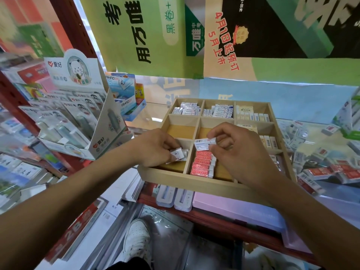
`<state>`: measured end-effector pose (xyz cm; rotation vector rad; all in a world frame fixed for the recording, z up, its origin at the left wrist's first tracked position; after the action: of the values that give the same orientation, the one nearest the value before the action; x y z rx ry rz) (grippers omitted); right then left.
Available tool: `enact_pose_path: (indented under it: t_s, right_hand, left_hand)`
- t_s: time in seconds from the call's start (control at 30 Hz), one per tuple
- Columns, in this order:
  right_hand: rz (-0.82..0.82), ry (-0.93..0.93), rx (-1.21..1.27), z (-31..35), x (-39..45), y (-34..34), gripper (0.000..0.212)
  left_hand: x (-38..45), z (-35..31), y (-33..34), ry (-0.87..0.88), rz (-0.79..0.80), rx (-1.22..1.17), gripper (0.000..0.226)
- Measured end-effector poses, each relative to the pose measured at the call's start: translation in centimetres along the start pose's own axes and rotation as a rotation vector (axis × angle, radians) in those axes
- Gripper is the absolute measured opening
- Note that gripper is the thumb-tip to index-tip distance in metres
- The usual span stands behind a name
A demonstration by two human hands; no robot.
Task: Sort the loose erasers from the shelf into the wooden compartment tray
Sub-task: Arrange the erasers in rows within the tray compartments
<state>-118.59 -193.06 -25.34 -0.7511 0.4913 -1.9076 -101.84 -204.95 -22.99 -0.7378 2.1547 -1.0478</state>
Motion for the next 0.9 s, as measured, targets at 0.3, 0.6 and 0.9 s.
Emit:
enact_pose_path:
  t_s: [0.3,0.6,0.9]
  right_hand:
    - [-0.008,-0.014,-0.026,-0.5,-0.4,-0.4,0.020]
    - [0.009,-0.031,-0.040,-0.2,-0.7,-0.2,0.021]
    - [0.015,-0.029,-0.063,-0.5,-0.8,-0.1,0.020]
  left_hand:
    - [0.4,0.0,0.6,0.025,-0.071,0.034,0.030]
    - [0.1,1.2,1.7,0.016,-0.296,-0.118,0.020]
    - [-1.6,1.3,-1.1,-0.045,-0.179,-0.199,0.013]
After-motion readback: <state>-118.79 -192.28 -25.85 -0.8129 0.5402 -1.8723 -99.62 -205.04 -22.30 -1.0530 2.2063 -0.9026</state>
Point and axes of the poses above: each hand's wrist, its own x-axis towards the middle knuckle, its own y-axis out of the palm, z = x × y, the point moved 1 cm from there along x, towards the middle knuckle, and after that the axes turned 5 degrees about -x, right-handed, at the moved point
